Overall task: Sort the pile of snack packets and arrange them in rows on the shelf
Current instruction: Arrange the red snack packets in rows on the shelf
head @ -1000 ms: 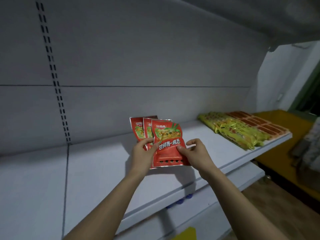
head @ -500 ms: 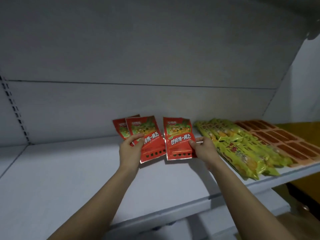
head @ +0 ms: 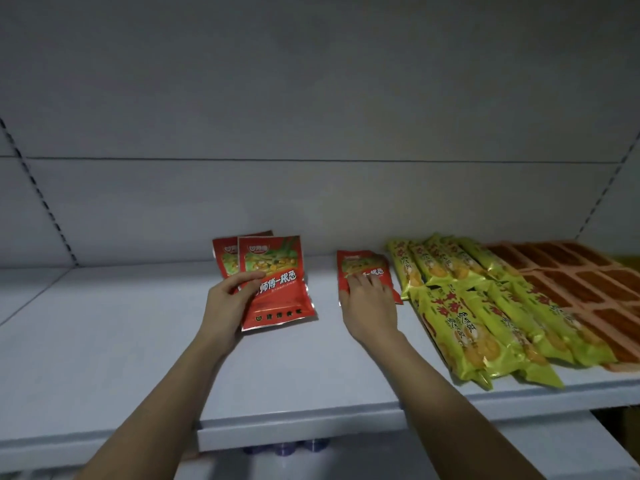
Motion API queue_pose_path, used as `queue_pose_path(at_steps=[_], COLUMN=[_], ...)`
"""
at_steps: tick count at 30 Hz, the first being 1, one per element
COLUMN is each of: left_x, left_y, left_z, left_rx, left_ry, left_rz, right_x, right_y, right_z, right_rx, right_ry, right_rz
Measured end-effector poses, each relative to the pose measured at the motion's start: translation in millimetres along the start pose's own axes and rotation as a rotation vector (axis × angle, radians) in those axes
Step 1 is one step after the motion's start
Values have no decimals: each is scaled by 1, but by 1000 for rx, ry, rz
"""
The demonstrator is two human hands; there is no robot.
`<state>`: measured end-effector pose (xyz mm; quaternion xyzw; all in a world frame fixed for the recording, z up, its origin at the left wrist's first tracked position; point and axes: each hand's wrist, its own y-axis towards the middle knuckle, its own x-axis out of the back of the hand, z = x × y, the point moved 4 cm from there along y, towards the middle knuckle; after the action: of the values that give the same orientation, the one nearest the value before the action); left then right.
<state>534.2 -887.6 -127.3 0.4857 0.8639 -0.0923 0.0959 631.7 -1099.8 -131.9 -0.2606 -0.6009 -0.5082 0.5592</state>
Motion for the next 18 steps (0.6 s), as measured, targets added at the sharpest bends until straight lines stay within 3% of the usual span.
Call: queue_pose_path(at_steps=[4,8,14,16,18], left_x=[0,0,0,-1,-4], left_y=[3,6,9,7,2], left_z=[1,5,6,6,5], left_rx=[1,1,-20,-15,-2], left_ry=[0,16,42,36,7], left_rz=[-4,-10,-23,-18,-9], right_x=[-7,-3,-9,-2,9], right_y=[5,4,6,7,2], right_z=[-5,-11,-13,-12,0], right_rx=[-14,-68,-84,-63,-4], right_ry=[31,63,43,112,361], right_rz=[-48,-197,-75,-126,-138])
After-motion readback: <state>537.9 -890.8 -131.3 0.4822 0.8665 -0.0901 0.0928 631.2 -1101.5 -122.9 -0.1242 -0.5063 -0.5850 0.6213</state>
